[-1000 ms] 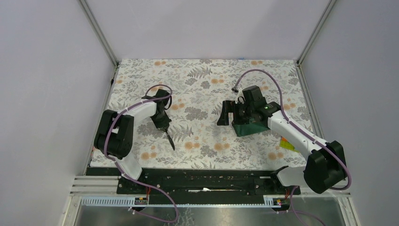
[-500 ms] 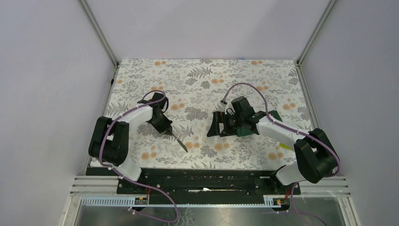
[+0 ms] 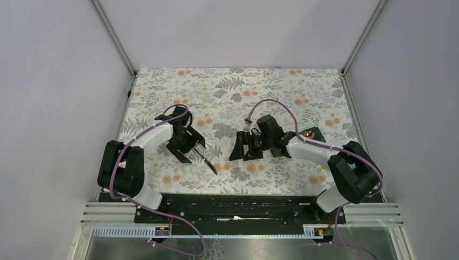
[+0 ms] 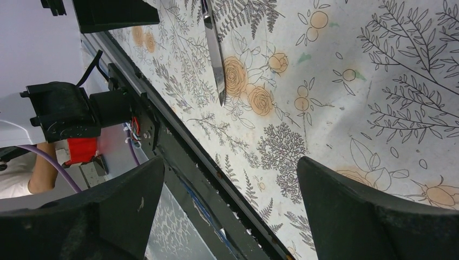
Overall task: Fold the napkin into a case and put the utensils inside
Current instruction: Pick up the knife from the corner of the board.
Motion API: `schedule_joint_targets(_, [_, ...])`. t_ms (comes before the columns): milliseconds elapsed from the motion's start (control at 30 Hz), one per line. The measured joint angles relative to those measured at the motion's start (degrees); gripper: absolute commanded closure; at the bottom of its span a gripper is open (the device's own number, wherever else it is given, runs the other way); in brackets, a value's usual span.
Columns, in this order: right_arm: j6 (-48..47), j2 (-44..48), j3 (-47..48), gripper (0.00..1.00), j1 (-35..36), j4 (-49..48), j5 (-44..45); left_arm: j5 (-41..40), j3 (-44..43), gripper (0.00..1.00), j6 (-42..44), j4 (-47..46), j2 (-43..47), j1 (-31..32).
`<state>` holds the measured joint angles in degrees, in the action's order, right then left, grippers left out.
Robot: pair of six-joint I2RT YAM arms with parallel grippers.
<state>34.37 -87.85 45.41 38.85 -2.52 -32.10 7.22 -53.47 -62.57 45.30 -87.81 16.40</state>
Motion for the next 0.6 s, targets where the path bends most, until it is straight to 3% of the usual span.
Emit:
schedule_joint_targets(167, [0.46,0.00,0.00,0.02,0.00,-0.37,0.07,2.05,-2.49,0.12,-2.32,2.32,-1.62,0.00])
schedule_joint_targets(367, [0.68,0.63,-1.01,0.02,0.00,-0.76,0.15,2.47,-13.00,0.28,-2.45,4.55,-11.69,-0.04])
schedule_joint_targets(600, [0.63,2.34,-2.21,0.02,0.00,-0.57,1.05,2.67,-11.85,0.34,-2.93,4.35,-16.76,-0.33])
